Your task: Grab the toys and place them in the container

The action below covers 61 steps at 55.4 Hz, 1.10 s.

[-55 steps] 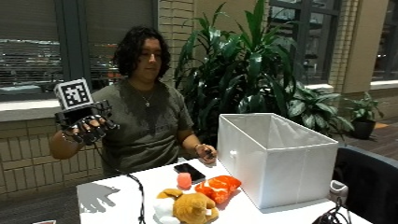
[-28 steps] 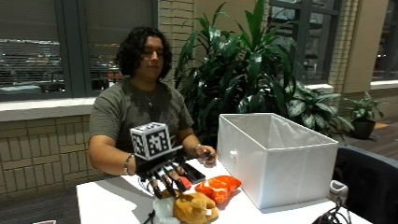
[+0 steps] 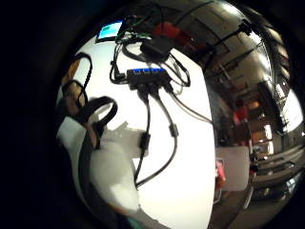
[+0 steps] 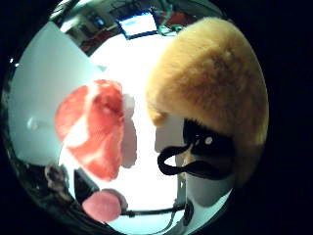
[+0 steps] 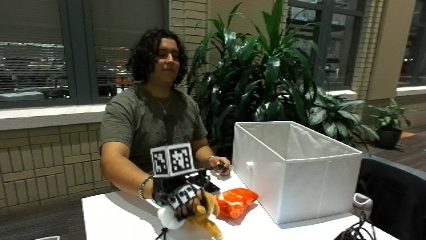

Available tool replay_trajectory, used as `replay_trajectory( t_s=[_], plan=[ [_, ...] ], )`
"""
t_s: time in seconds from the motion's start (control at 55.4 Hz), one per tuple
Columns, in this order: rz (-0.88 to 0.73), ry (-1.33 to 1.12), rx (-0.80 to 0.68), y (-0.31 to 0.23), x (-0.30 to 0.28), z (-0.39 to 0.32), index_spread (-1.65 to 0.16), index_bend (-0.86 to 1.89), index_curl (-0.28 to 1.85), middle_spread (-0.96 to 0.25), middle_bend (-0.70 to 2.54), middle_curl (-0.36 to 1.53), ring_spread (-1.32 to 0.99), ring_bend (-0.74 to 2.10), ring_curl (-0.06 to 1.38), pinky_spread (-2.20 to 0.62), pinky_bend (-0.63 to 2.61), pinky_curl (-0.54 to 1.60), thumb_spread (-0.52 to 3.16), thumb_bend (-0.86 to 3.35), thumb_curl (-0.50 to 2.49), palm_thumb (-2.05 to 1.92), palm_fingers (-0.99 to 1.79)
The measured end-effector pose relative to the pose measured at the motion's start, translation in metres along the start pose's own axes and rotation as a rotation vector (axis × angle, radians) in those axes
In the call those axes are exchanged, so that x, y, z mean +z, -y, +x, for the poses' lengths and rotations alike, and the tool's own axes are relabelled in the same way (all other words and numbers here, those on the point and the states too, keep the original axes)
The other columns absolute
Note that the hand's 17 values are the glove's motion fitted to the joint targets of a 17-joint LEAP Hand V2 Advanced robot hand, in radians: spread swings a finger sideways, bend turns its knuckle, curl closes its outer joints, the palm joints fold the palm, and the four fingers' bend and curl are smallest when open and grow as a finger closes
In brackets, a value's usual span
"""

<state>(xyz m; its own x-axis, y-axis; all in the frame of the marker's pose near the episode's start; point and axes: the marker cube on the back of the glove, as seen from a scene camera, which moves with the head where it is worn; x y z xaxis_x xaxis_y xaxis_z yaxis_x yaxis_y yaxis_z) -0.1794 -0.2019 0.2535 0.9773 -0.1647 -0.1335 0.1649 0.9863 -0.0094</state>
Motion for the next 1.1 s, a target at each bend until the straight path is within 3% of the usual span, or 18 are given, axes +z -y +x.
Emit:
replay_trajectory(
  t_s=[0.09,0.181,0.415,0.47,0.614,0.704,0.777,0.831,0.867,0.885,0.957,1.012,1.102],
  plan=[
    [0.12,0.06,-0.008,0.0,-0.057,0.002,-0.35,0.12,-0.01,-0.35,1.03,0.59,-0.34,1.47,0.51,-0.4,1.12,0.41,1.58,0.15,0.3,0.24,1.11],
    [0.206,0.158,-0.084,-0.022,-0.134,-0.039,-0.36,0.17,-0.01,-0.36,1.09,0.64,-0.34,1.47,0.52,-0.41,1.12,0.42,1.55,0.18,0.37,0.33,1.12],
    [0.402,0.776,-0.792,-0.012,-0.335,-0.17,-0.38,0.2,0.0,-0.38,1.1,0.74,-0.33,1.47,0.53,-0.42,1.11,0.44,1.47,0.18,0.49,0.41,1.11],
    [0.464,0.743,-0.812,0.007,-0.364,-0.204,-0.39,0.21,0.0,-0.39,1.09,0.76,-0.33,1.46,0.53,-0.42,1.1,0.44,1.45,0.17,0.51,0.41,1.12],
    [0.535,0.338,-0.653,0.089,-0.355,-0.267,-0.4,0.22,0.01,-0.4,1.07,0.81,-0.33,1.46,0.53,-0.42,1.09,0.44,1.41,0.15,0.56,0.42,1.12],
    [0.426,0.422,-0.581,0.111,-0.349,-0.308,-0.41,0.22,0.01,-0.4,1.05,0.83,-0.33,1.45,0.53,-0.43,1.08,0.44,1.39,0.14,0.6,0.41,1.13],
    [0.403,0.33,-0.616,0.13,-0.326,-0.312,-0.42,0.2,0.0,-0.41,1.03,0.85,-0.33,1.44,0.53,-0.43,1.07,0.43,1.37,0.12,0.61,0.39,1.07],
    [0.275,0.331,-0.61,0.135,-0.314,-0.314,-0.41,0.16,0.0,-0.41,0.96,0.84,-0.33,1.42,0.52,-0.44,1.07,0.43,1.36,0.08,0.6,0.34,1.0],
    [0.178,0.321,-0.553,0.138,-0.307,-0.314,-0.39,0.1,0.0,-0.4,0.81,0.8,-0.33,1.37,0.52,-0.43,1.1,0.44,1.4,0.01,0.53,0.19,0.74],
    [0.149,0.292,-0.525,0.14,-0.302,-0.311,-0.37,0.08,0.01,-0.38,0.69,0.77,-0.34,1.27,0.49,-0.38,1.08,0.45,1.37,-0.04,0.51,0.13,0.33],
    [0.129,0.24,-0.515,0.139,-0.286,-0.286,-0.34,0.23,0.11,-0.29,0.47,0.69,-0.3,0.97,0.44,-0.28,1.09,0.47,1.3,-0.06,0.47,0.04,-0.18],
    [0.142,0.299,-0.546,0.131,-0.279,-0.264,-0.33,0.23,0.11,-0.24,0.36,0.63,-0.29,0.84,0.35,-0.23,1.06,0.41,1.25,-0.05,0.45,0.02,-0.15],
    [0.211,0.268,-0.513,0.116,-0.252,-0.213,-0.33,0.2,0.13,-0.22,0.32,0.58,-0.3,0.89,0.31,-0.18,1.03,0.37,1.21,-0.04,0.43,-0.01,0.1]
  ],
)
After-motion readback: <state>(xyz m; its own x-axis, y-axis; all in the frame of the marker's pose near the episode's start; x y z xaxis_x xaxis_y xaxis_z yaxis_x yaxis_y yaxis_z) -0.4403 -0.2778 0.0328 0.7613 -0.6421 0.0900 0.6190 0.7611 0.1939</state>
